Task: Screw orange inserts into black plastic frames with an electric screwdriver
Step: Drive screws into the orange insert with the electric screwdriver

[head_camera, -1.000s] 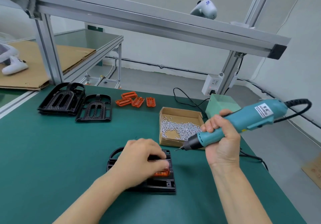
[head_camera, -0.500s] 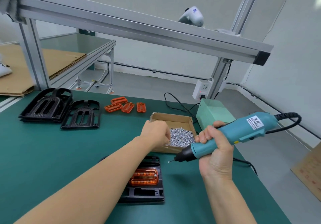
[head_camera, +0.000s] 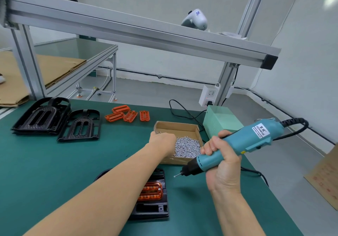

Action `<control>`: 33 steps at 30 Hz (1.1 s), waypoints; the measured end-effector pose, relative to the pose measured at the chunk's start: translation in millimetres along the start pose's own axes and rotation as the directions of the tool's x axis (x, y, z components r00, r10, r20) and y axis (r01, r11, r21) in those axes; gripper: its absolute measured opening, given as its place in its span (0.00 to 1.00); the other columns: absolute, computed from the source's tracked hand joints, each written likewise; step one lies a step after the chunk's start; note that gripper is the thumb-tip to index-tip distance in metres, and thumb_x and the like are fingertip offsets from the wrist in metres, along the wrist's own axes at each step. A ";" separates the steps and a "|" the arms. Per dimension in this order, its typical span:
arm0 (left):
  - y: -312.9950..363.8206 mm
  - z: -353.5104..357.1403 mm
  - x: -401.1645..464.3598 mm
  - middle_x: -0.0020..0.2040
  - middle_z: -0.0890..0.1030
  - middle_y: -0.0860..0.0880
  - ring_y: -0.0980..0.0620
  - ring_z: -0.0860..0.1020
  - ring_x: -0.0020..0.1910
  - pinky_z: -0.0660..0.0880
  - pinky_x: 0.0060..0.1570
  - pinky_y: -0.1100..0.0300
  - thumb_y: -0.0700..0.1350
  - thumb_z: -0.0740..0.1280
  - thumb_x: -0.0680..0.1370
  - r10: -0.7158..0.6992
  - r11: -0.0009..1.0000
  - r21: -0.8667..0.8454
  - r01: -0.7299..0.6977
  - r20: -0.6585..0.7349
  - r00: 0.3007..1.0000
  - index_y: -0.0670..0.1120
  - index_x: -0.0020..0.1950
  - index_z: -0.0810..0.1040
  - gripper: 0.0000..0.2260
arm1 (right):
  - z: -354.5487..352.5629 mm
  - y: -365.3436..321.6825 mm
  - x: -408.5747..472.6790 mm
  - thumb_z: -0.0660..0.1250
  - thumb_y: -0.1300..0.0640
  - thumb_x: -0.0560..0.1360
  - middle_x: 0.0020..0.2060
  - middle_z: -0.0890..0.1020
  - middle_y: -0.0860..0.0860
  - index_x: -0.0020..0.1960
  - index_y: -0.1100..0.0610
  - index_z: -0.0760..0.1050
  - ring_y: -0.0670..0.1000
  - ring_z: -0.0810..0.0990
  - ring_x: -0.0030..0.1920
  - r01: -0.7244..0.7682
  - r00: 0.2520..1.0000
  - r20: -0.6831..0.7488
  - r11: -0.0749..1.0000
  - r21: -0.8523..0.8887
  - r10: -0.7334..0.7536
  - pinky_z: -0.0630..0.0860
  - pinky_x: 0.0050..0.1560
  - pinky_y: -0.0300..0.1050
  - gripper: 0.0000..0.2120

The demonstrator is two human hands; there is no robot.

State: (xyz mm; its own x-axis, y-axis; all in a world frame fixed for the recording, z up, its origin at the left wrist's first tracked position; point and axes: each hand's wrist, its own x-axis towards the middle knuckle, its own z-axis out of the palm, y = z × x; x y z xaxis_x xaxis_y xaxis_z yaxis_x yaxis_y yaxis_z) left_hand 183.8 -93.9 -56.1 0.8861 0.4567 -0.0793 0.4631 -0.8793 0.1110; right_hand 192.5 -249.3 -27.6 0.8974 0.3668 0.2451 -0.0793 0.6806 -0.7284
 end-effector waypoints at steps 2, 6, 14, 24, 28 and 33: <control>-0.1 0.1 -0.7 0.50 0.81 0.46 0.45 0.75 0.51 0.60 0.62 0.48 0.39 0.61 0.77 0.005 1.000 0.013 -0.006 0.027 1.000 0.44 0.46 0.75 0.04 | 0.5 -0.4 -0.6 0.65 0.66 0.65 0.25 0.67 0.49 0.37 0.51 0.74 0.48 0.67 0.25 -0.002 1.000 0.005 1.000 0.004 0.002 0.70 0.29 0.39 0.10; -0.5 0.7 -2.7 0.49 0.80 0.46 0.45 0.73 0.48 0.59 0.64 0.47 0.39 0.59 0.78 0.025 0.998 0.056 -0.028 0.050 0.998 0.44 0.44 0.70 0.04 | 0.9 -2.3 -2.2 0.65 0.66 0.65 0.25 0.67 0.49 0.36 0.51 0.75 0.48 0.67 0.25 -0.006 1.000 0.012 1.000 0.007 0.006 0.70 0.29 0.40 0.10; -1.8 1.6 -10.2 0.51 0.81 0.44 0.44 0.76 0.51 0.67 0.54 0.53 0.39 0.59 0.78 0.073 0.996 -0.030 -0.078 -0.135 0.988 0.44 0.44 0.73 0.05 | 1.9 -7.2 -3.2 0.65 0.66 0.65 0.25 0.66 0.49 0.37 0.51 0.74 0.48 0.67 0.25 -0.010 1.000 -0.005 1.000 0.012 0.010 0.70 0.29 0.40 0.10; -28.6 -8.7 -56.6 0.36 0.83 0.50 0.55 0.77 0.36 0.73 0.39 0.64 0.38 0.65 0.77 -0.174 0.477 -0.872 -0.111 -0.218 0.960 0.48 0.45 0.79 0.06 | 10.2 -12.8 -5.9 0.64 0.66 0.65 0.25 0.66 0.48 0.40 0.53 0.71 0.47 0.66 0.25 -0.007 1.000 0.001 0.999 0.036 0.007 0.69 0.31 0.40 0.09; -40.0 -9.5 -85.1 0.37 0.84 0.46 0.54 0.78 0.34 0.77 0.35 0.66 0.33 0.65 0.77 -0.231 0.068 -0.992 -0.106 -0.119 0.966 0.42 0.46 0.82 0.07 | 20.5 -16.6 -9.5 0.63 0.67 0.66 0.25 0.65 0.47 0.40 0.52 0.72 0.47 0.66 0.25 -0.002 0.999 0.035 0.996 0.085 -0.001 0.69 0.30 0.40 0.10; -43.0 -3.8 -130.0 0.41 0.84 0.40 0.53 0.80 0.33 0.79 0.34 0.64 0.36 0.68 0.71 -0.178 -0.396 -0.917 -0.035 0.039 0.983 0.38 0.46 0.80 0.05 | 37.0 -22.5 -15.2 0.62 0.65 0.66 0.25 0.65 0.47 0.39 0.51 0.72 0.46 0.65 0.25 -0.020 0.997 0.074 0.985 0.169 0.008 0.69 0.30 0.37 0.09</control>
State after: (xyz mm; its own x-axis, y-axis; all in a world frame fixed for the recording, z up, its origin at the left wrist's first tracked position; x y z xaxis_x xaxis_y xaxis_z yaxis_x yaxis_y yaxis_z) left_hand 48.7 -115.0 -46.8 0.7878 0.6006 -0.1368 -0.1972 0.4562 0.8677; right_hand 164.6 -246.8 8.8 0.8624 0.4180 0.2856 -0.1696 0.7701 -0.6150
